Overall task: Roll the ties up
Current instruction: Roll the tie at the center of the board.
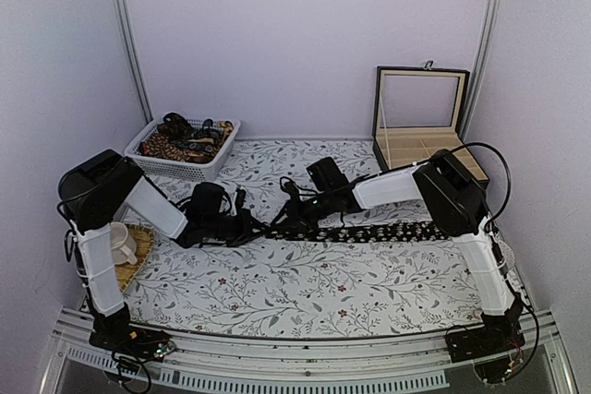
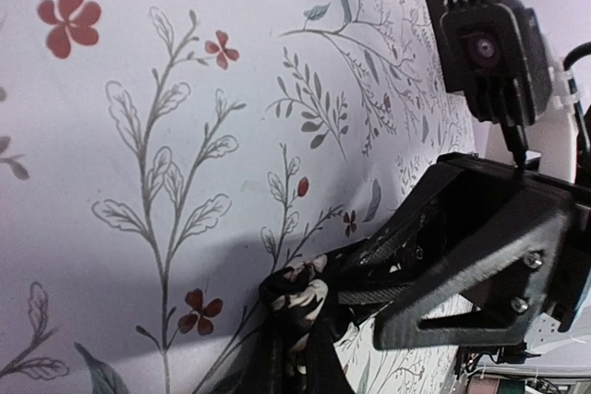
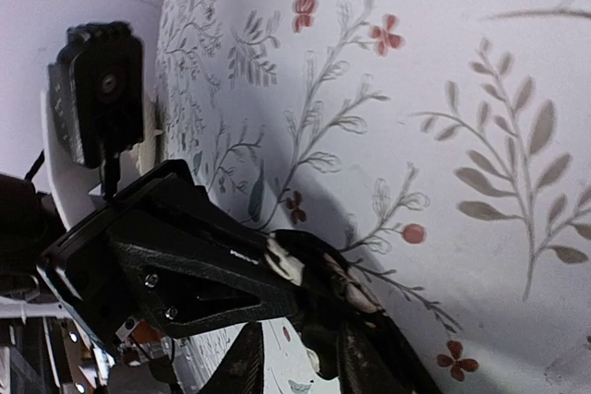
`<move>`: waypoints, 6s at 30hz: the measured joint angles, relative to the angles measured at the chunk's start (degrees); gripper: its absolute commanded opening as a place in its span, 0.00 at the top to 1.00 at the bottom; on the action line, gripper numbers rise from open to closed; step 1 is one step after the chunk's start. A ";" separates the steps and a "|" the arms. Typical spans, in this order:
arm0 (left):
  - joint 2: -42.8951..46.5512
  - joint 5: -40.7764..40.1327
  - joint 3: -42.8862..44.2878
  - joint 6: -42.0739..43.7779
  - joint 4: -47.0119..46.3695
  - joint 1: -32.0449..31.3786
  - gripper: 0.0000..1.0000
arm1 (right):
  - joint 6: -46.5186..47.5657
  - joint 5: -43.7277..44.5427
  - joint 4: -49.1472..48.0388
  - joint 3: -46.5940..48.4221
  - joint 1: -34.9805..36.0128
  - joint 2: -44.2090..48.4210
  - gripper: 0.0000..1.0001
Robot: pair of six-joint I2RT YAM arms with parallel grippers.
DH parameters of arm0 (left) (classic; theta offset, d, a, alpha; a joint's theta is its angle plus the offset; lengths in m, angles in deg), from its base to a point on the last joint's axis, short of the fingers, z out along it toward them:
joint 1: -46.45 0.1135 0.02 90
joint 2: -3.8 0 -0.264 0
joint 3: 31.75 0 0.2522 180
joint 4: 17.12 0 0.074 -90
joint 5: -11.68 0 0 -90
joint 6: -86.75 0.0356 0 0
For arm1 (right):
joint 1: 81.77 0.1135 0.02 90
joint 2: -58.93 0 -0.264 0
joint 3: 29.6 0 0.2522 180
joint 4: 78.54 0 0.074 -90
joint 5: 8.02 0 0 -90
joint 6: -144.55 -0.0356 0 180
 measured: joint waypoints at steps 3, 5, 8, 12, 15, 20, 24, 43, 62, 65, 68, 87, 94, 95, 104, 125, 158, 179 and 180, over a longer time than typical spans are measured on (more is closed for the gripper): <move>1.90 -2.93 1.92 2.47 6.16 -0.42 1.00 | 0.79 -0.59 -1.62 -0.50 -0.35 0.31 0.53; 3.56 -5.75 3.63 4.98 11.69 -1.11 1.00 | 1.66 -0.09 -2.12 -2.10 -0.42 1.79 0.48; 6.21 -10.27 6.03 8.79 19.76 -1.49 1.00 | 3.78 1.73 0.74 -6.05 -1.38 5.64 0.44; 7.85 -16.68 9.92 13.38 28.92 -1.86 1.00 | 7.54 5.62 5.35 -10.27 -3.96 12.00 0.40; 7.91 -21.92 13.62 16.87 35.39 -2.47 1.00 | 9.92 8.37 7.54 -13.88 -5.68 18.62 0.40; 7.30 -29.64 20.79 22.21 44.61 -4.98 1.00 | 12.85 12.28 8.94 -19.30 -7.87 29.86 0.38; 5.40 -34.95 27.06 26.47 51.19 -6.88 1.00 | 14.16 13.92 8.83 -22.62 -8.26 33.86 0.38; -0.11 -37.68 37.53 36.57 65.26 -8.52 1.00 | 15.37 16.61 10.23 -26.58 -8.26 33.86 0.33; -11.58 -59.14 50.88 38.14 78.27 -18.86 1.00 | 14.45 16.94 9.77 -26.71 -8.26 33.83 0.31; -12.96 -63.60 52.78 37.42 80.98 -20.11 1.00 | 14.25 16.92 9.66 -26.73 -8.26 33.81 0.31; -13.68 -67.49 53.44 36.68 82.99 -20.87 1.00 | 14.10 16.65 9.57 -26.73 -8.28 33.79 0.31; -22.99 -78.86 60.24 36.70 90.66 -25.64 1.00 | 11.04 12.94 6.38 -29.92 -11.37 33.77 0.31; -23.08 -77.46 60.65 37.13 90.40 -25.81 0.98 | 10.75 12.85 6.05 -30.45 -11.78 33.77 0.31; -23.08 -77.09 60.67 37.16 90.27 -25.81 0.95 | 10.75 12.85 6.08 -30.45 -11.89 33.77 0.30; -23.08 -72.02 60.70 38.14 87.89 -25.79 0.78 | 10.38 12.83 6.01 -30.45 -12.52 33.77 0.27; -17.73 -59.65 55.82 39.69 77.79 -22.47 0.64 | 10.29 12.41 6.01 -30.45 -13.14 33.79 0.27; -1.05 -49.35 45.99 39.45 66.73 -19.82 0.49 | 8.68 9.64 4.90 -29.14 -12.61 33.75 0.28; 11.54 -15.10 19.63 27.61 40.85 -1.25 0.50 | 0.59 6.16 2.34 -4.59 -3.02 11.93 0.41; 11.04 -14.29 19.61 27.47 40.15 -1.09 0.50 | -0.07 5.97 1.99 -4.20 -2.82 11.23 0.41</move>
